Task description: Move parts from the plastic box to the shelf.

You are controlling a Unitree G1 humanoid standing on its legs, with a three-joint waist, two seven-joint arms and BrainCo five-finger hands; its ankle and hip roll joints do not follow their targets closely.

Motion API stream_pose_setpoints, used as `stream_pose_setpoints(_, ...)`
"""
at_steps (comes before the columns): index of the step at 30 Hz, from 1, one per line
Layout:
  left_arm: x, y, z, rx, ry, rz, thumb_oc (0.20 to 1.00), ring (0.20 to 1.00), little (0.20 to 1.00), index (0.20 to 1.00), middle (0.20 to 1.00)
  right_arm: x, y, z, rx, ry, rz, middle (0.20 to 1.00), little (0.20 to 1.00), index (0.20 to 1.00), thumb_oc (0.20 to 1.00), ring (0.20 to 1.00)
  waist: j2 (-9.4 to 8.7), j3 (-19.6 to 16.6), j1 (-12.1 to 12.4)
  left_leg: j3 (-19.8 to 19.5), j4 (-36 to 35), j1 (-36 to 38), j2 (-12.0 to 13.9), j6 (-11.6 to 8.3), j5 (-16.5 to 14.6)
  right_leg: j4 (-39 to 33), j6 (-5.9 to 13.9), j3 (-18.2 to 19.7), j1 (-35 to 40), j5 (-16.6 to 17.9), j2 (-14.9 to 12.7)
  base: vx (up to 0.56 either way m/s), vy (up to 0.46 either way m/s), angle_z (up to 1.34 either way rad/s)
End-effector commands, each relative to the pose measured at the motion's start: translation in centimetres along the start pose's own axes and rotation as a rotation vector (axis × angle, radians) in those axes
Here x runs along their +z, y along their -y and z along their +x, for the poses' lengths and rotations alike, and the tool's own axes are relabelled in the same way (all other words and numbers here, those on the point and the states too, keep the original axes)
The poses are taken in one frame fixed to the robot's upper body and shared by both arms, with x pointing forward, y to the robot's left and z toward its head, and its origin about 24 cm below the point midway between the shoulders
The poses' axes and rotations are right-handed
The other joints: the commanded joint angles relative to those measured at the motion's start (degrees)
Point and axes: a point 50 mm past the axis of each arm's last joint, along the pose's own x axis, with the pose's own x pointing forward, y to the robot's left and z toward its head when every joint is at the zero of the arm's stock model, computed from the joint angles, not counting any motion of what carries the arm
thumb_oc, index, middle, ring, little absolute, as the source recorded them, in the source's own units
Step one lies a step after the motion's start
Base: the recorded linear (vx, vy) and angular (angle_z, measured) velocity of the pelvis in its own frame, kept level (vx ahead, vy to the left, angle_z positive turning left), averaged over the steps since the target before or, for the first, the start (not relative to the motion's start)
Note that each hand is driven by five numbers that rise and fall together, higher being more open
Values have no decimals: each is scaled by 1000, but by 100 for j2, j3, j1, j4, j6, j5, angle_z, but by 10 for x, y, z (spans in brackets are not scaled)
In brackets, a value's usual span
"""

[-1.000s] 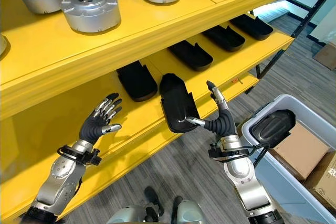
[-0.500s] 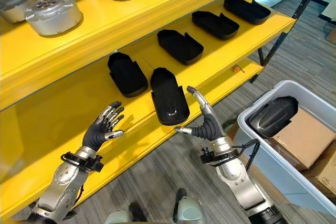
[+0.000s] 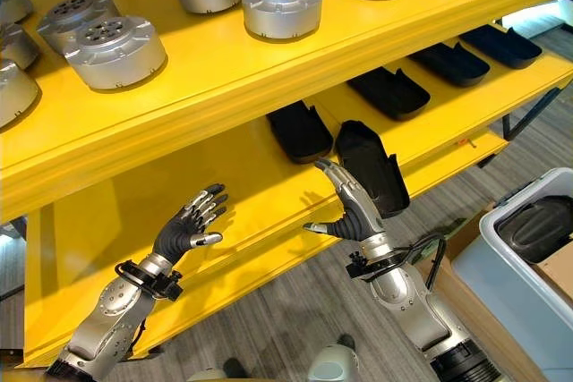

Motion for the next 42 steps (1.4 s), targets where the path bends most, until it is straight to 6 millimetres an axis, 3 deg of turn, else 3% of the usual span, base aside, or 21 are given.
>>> stream_pose_setpoints(1, 28, 2, 4, -72, 142, 28, 1000, 1000, 1000, 1000, 1000, 5, 14, 7, -87, 53, -120, 1000, 1000, 1000, 1000, 1000, 69, 5, -130, -380, -6, 122, 323, 170, -58, 423, -359, 332, -25, -501, 764, -96, -123, 85)
stream_pose_setpoints(3, 27, 1, 4, -83, 131, 20, 1000, 1000, 1000, 1000, 1000, 0, 15, 4, -110, 47, -197, 1000, 1000, 1000, 1000, 1000, -4, -2, -105, -422, -35, 153, 297, 114, -97, 25, -336, 306, 85, -323, 809, -54, -151, 47)
stream_pose_setpoints(6, 28, 4, 11, -99, 143, 6, 1000, 1000, 1000, 1000, 1000, -10, 20, 11, -167, 0, -391, 1000, 1000, 1000, 1000, 1000, -16, 185, -76, -359, -233, 119, 398, 25, 43, -255, -141, 297, -132, 12, 706, -207, -100, 8)
stream_pose_setpoints(10, 27, 2, 8, -86, 130, 13, 1000, 1000, 1000, 1000, 1000, -21, 23, 8, -150, -42, -417, 1000, 1000, 1000, 1000, 1000, -9, 303, -79, -87, -190, 156, 479, -35, 34, -318, -27, 110, -151, 131, 523, -65, -24, -26)
stream_pose_setpoints(13, 33, -1, 10, -70, 157, 31, 1000, 1000, 1000, 1000, 1000, -22, 22, 11, -127, -29, -445, 1000, 1000, 1000, 1000, 1000, -4, 520, -60, 5, 38, 46, 518, -67, -153, -132, 0, 23, -293, -35, 488, -55, -15, -28)
stream_pose_setpoints(19, 41, -1, 16, -79, 200, 56, 1000, 1000, 1000, 1000, 1000, -33, 18, 14, -86, -115, -414, 1000, 1000, 1000, 1000, 1000, 34, 816, -8, 0, 309, -294, 550, -86, -162, 31, -125, -11, -532, -140, 589, -103, -29, -11)
stream_pose_setpoints(25, 46, 3, 19, -99, 224, 80, 1000, 1000, 1000, 1000, 1000, -27, 10, 14, -53, -73, -437, 1000, 1000, 1000, 1000, 1000, 95, 1006, -46, 13, 371, -430, 533, -85, -116, 75, -149, 40, -648, -133, 606, -36, 20, -2)
stream_pose_setpoints(30, 49, 6, 25, -101, 228, 82, 1000, 1000, 1000, 1000, 1000, -26, 18, 23, -180, -13, -624, 1000, 1000, 1000, 1000, 1000, 182, 1145, 0, -24, 480, -552, 501, -54, -165, 183, -140, 32, -729, -175, 572, -6, 2, -2)
stream_pose_setpoints(42, 53, 10, 30, -142, 230, 80, 1000, 1000, 1000, 1000, 1000, -35, 37, 34, -349, -22, -820, 1000, 1000, 1000, 1000, 1000, 322, 1404, 115, -158, 659, -783, 442, -34, -209, 416, -167, 17, -897, -263, 512, -3, -1, -1)
